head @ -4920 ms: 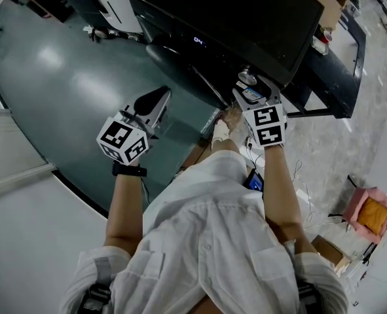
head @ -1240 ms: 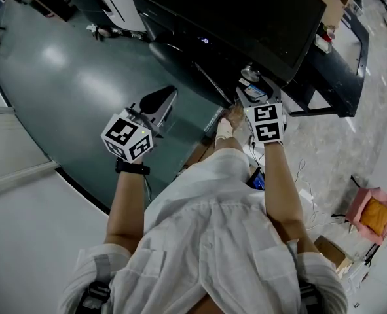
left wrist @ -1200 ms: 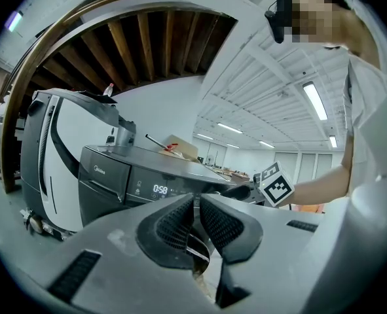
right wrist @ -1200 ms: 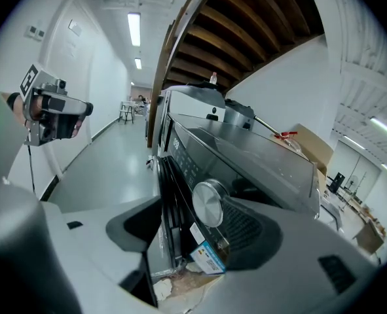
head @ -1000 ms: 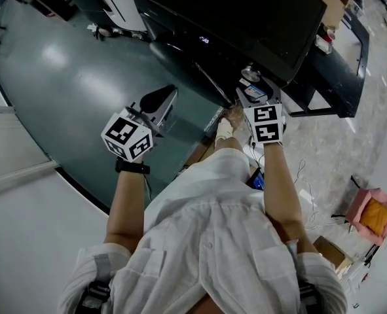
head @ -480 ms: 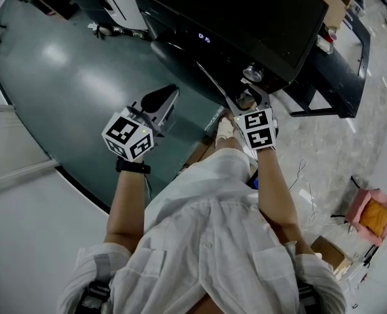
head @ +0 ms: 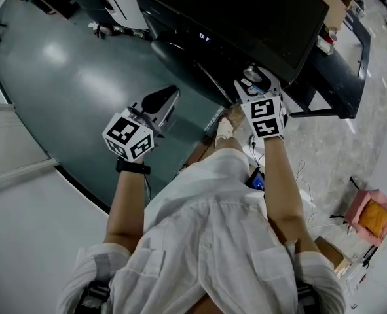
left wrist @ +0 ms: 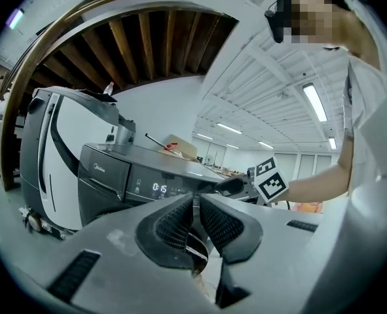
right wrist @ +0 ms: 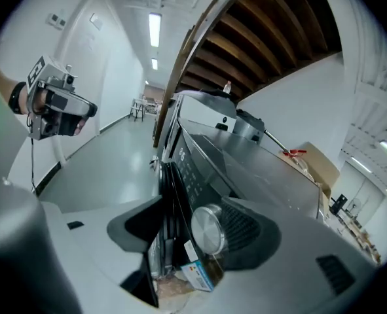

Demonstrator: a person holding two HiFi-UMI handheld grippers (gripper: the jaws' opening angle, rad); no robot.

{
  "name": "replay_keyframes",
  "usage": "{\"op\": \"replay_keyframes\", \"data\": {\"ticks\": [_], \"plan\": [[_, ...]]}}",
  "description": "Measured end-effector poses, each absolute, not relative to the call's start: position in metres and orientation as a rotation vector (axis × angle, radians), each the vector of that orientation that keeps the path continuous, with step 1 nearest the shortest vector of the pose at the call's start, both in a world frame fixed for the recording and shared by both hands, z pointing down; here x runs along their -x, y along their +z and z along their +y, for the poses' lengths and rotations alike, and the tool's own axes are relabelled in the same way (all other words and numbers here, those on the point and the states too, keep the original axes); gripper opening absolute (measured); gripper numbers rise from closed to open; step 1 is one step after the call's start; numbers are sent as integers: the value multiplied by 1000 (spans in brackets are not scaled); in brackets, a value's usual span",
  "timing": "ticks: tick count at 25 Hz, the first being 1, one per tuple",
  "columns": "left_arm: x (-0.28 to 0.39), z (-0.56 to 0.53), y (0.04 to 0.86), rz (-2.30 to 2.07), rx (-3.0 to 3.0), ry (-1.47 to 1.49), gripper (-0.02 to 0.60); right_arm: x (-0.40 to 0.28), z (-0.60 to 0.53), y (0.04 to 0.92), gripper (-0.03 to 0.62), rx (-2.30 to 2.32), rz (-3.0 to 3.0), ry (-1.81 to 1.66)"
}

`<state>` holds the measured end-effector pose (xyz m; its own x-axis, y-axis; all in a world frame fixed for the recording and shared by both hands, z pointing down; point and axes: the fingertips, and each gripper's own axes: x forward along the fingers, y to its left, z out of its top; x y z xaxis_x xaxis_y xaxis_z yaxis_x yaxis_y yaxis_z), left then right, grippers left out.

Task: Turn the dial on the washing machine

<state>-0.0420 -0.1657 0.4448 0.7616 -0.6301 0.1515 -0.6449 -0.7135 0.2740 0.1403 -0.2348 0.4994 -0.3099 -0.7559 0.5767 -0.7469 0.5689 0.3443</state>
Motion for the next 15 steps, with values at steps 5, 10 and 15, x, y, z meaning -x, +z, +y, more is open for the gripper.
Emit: {"op": "replay_keyframes", "data": {"ticks": [5,10,15], "plan": [[43,-167,445,-990,-2647,63,29,-147,-230,506,293,-1222,-2069,10],[38,-167,445,-977,-2655,60,29,-155,-223,512,304,-1258,-2064,67],[36,-166,445,-968,-2657,63,29,-154,-222,511,307,-1263,-2062,77]]}}
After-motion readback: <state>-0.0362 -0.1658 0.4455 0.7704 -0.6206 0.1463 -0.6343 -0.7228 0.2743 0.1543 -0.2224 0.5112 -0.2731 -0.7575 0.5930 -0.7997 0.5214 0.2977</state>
